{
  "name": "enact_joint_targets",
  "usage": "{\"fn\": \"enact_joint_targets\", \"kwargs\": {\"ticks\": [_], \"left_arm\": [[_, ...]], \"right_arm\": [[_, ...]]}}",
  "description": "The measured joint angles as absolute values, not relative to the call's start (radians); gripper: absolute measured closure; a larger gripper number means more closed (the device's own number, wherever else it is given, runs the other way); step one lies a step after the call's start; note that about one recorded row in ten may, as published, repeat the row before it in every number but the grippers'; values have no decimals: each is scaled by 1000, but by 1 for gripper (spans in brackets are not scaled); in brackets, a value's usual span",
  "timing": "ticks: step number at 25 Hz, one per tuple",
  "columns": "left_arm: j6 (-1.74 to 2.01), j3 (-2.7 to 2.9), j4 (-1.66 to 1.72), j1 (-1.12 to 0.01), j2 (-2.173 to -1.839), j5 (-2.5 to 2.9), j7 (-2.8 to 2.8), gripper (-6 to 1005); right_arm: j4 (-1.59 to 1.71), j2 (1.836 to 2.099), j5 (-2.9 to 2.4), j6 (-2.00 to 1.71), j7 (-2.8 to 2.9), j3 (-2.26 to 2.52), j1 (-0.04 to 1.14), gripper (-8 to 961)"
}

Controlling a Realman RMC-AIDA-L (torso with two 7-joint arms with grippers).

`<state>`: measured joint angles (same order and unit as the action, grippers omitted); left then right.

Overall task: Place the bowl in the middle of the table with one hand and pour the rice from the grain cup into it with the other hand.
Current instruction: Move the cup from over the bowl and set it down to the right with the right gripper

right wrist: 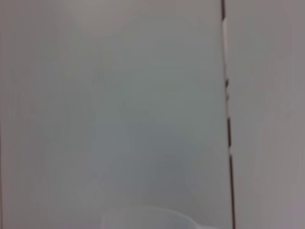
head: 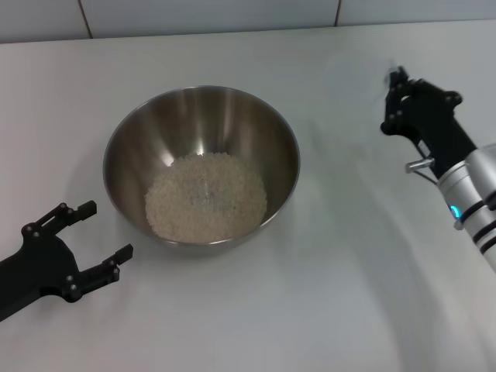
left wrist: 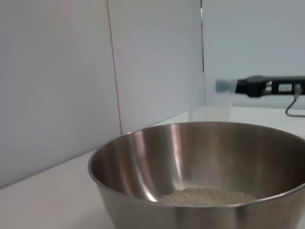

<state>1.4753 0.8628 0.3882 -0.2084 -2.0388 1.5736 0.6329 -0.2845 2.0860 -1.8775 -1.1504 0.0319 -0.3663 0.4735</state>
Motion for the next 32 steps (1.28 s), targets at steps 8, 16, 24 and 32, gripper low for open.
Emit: {"fn": "enact_joint_targets", "kwargs": {"ticks": [8, 16, 24, 32], "left_arm": [[1476, 862, 388, -212, -2041, 1574, 633, 155], [1472, 862, 388, -216, -2045, 1574, 633, 156], [1470, 862, 388, -216, -2045, 1574, 632, 156], [1468, 862, 388, -216, -2046, 1574, 632, 156]], "right_arm": [[-269, 2087, -1897, -1027, 26, -355, 518, 955], [-265, 2089, -1943, -958, 24, -352, 544, 955], [-269, 2088, -1963, -952, 30, -350, 536, 954], [-272, 2088, -1962, -949, 33, -347, 530, 871]]}}
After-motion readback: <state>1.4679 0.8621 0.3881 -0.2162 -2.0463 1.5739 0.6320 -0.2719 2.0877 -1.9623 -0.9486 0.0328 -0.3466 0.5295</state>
